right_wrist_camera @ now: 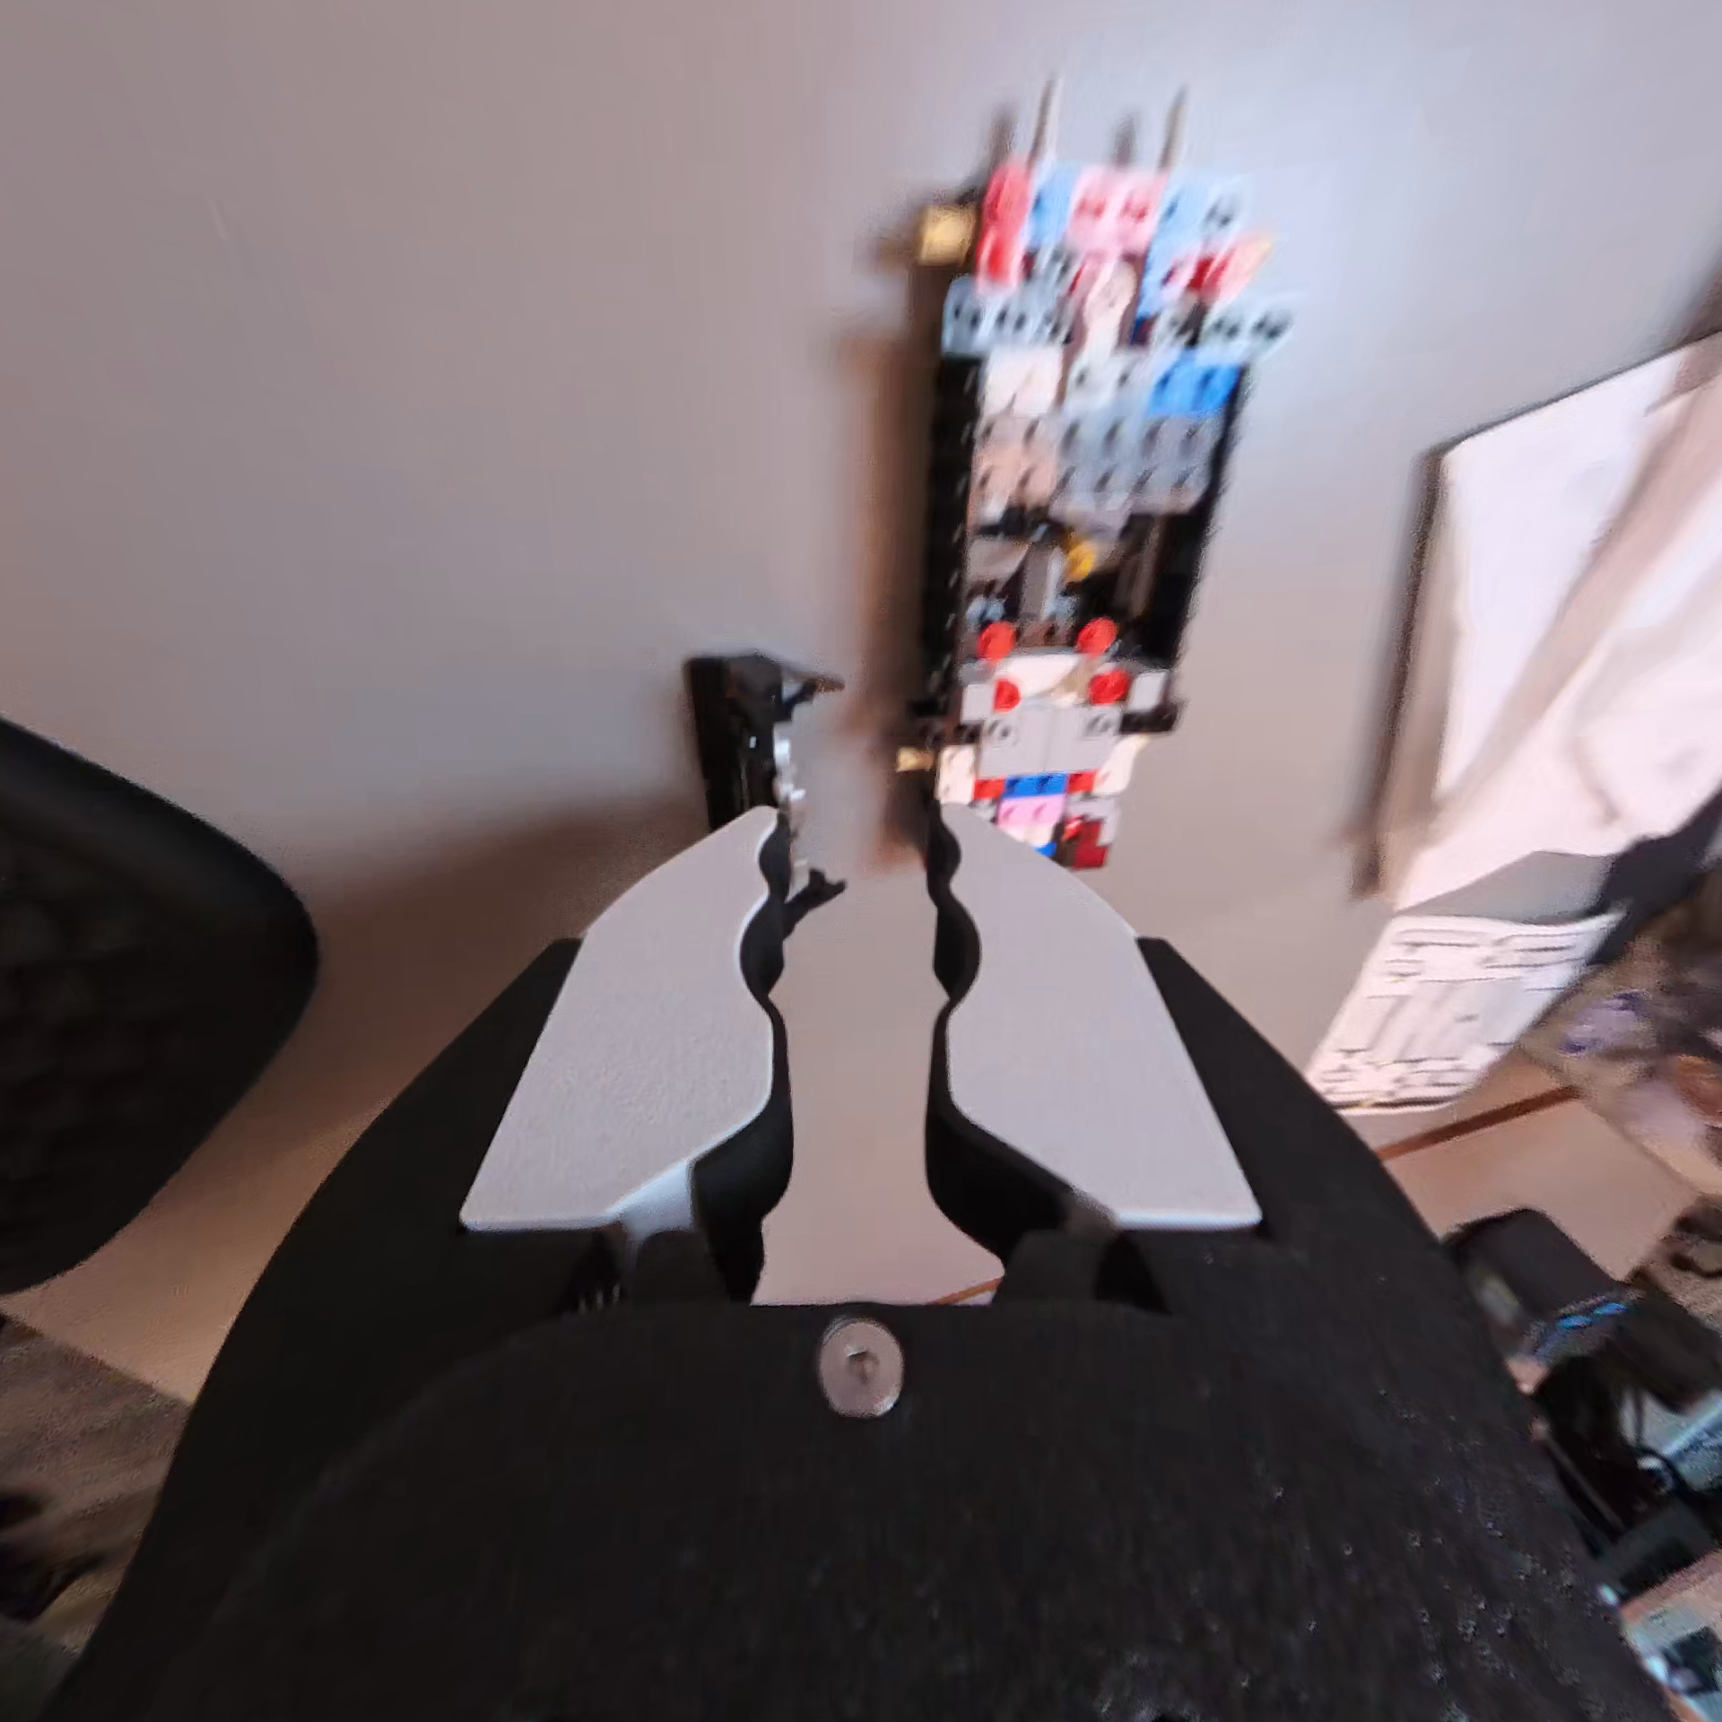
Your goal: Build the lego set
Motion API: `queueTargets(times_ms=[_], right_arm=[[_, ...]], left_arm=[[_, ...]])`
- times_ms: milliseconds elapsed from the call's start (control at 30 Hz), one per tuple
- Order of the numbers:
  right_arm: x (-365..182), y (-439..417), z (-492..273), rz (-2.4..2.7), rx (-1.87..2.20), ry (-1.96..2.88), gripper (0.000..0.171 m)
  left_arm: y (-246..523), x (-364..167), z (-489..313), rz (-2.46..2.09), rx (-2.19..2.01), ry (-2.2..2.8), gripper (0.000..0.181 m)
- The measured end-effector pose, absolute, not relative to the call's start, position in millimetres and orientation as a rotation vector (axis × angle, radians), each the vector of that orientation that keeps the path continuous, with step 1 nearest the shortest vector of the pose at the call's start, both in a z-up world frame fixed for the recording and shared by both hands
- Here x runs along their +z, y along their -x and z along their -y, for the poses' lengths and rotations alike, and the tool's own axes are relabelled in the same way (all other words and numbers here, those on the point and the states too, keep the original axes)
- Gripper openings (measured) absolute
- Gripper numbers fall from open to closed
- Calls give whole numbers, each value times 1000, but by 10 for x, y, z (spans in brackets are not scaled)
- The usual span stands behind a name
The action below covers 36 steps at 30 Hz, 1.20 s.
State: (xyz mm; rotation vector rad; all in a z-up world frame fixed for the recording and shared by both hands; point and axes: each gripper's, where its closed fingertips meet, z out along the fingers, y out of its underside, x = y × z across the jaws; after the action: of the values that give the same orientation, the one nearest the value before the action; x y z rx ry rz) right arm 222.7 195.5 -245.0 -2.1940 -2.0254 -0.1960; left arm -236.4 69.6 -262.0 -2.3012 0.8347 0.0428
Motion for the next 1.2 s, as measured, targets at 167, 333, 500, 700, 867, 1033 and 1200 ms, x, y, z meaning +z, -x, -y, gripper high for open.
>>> queueTargets(times_ms=[167,333,500,700,867,1033,1200], right_arm=[[-2351,-797,-1493,2076,197,1812,36],[-2648,476,-821,2182,492,1585,52],[-2851,1034,-749,2187,539,1588,61],[-2851,1277,-769,2175,595,1614,56],[-2868,1254,-772,2203,644,1650,28],[-2745,1219,-876,2147,735,1647,26],[-2755,1391,-1249,2001,799,1706,47]], left_arm=[[2347,-2625,-690,-843,48,2298,45],[2309,-2628,-667,-874,54,2283,41],[2256,-2670,-629,-953,85,2276,38],[2215,-2720,-639,-1016,158,2272,37],[2166,-2584,-699,-929,126,2185,35],[1971,-2370,-593,-894,22,2087,28],[1787,-2569,-423,-901,-181,2227,32]])
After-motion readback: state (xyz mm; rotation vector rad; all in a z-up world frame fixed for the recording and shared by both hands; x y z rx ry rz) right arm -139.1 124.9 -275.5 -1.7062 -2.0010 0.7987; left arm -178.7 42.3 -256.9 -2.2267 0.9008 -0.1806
